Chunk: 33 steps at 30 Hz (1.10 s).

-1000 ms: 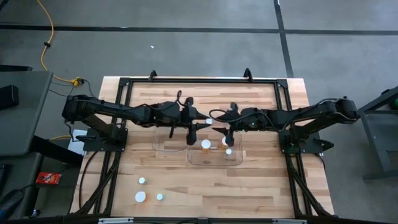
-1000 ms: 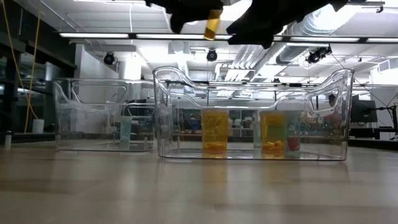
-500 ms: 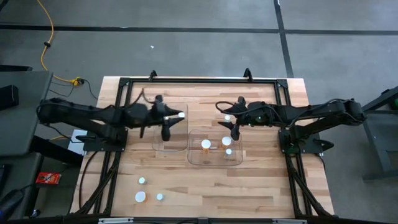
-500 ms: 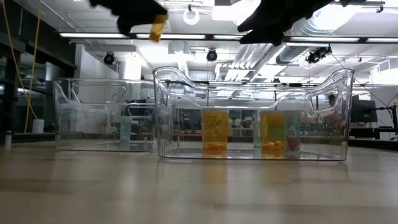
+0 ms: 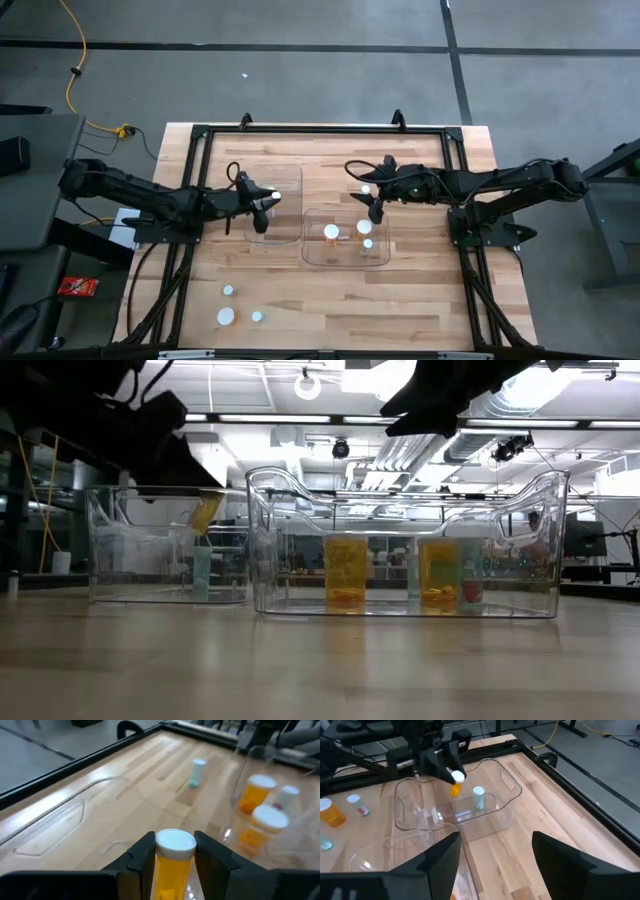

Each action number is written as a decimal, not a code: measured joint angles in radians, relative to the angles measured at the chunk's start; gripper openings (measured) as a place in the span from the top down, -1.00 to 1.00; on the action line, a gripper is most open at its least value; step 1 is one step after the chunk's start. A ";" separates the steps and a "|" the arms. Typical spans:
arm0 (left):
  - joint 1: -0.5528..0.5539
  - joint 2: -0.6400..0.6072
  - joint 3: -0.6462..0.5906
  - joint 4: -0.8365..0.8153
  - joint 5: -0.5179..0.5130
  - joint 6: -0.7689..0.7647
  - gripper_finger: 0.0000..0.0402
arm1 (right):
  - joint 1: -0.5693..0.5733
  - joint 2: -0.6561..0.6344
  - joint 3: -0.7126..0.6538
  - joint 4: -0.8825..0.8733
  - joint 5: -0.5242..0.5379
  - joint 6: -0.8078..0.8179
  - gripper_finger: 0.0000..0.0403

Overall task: Pick and place medicine bottles into bin by pill shape (circle, oval)
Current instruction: Put the top orange tablet bottle into the left transparent bin

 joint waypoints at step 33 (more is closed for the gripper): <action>0.121 0.199 -0.004 0.000 0.234 -0.017 0.07 | 0.000 0.001 0.000 0.000 0.005 0.018 -0.19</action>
